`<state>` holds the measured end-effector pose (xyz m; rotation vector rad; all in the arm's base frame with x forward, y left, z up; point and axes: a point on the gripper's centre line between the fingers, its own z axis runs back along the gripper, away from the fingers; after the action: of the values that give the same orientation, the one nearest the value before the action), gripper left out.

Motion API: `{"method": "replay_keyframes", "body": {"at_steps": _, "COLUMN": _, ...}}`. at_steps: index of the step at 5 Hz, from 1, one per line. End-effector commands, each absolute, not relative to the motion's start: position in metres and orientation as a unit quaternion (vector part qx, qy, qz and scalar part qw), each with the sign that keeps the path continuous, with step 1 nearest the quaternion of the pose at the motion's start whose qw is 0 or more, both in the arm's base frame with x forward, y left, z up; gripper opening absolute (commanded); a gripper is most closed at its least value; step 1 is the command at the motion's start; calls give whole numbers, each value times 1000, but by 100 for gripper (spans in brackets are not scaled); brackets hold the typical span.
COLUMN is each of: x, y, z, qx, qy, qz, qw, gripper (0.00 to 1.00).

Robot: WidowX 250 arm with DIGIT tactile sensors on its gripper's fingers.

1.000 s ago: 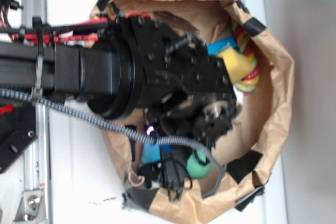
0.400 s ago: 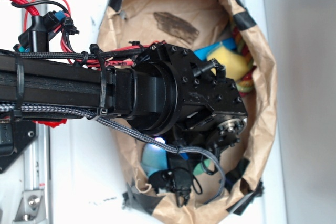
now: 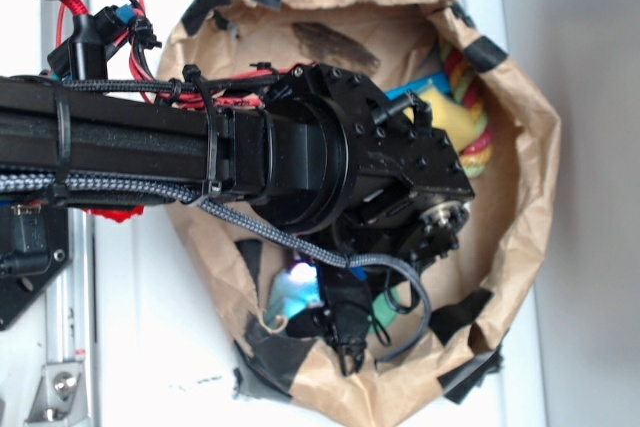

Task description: Grab the blue cloth.

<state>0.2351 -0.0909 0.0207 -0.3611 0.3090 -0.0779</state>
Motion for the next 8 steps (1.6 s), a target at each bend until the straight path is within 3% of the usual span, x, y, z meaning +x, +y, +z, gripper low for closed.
{"method": "replay_keyframes", "body": {"at_steps": 1, "x": 227, "y": -94, "z": 25, "qx": -185, "qy": 130, "qz": -51, "qw": 973, "gripper": 0}}
{"method": "replay_keyframes", "body": {"at_steps": 2, "x": 225, "y": -91, "z": 29, "qx": -186, "qy": 120, "qz": -48, "qw": 974, "gripper": 0}}
{"method": "replay_keyframes", "body": {"at_steps": 3, "x": 223, "y": -73, "z": 57, "qx": -142, "qy": 75, "qz": -28, "qw": 987, "gripper": 0}}
{"method": "replay_keyframes", "body": {"at_steps": 4, "x": 218, "y": -32, "z": 84, "qx": -86, "qy": 44, "qz": 48, "qw": 994, "gripper": 0}}
{"method": "replay_keyframes", "body": {"at_steps": 6, "x": 215, "y": 16, "z": 128, "qx": 25, "qy": 48, "qz": 178, "qw": 983, "gripper": 0}}
{"method": "replay_keyframes", "body": {"at_steps": 7, "x": 217, "y": 31, "z": 147, "qx": 46, "qy": 31, "qz": 200, "qw": 978, "gripper": 0}}
{"method": "replay_keyframes", "body": {"at_steps": 8, "x": 220, "y": 35, "z": 157, "qx": 70, "qy": -17, "qz": 206, "qw": 976, "gripper": 0}}
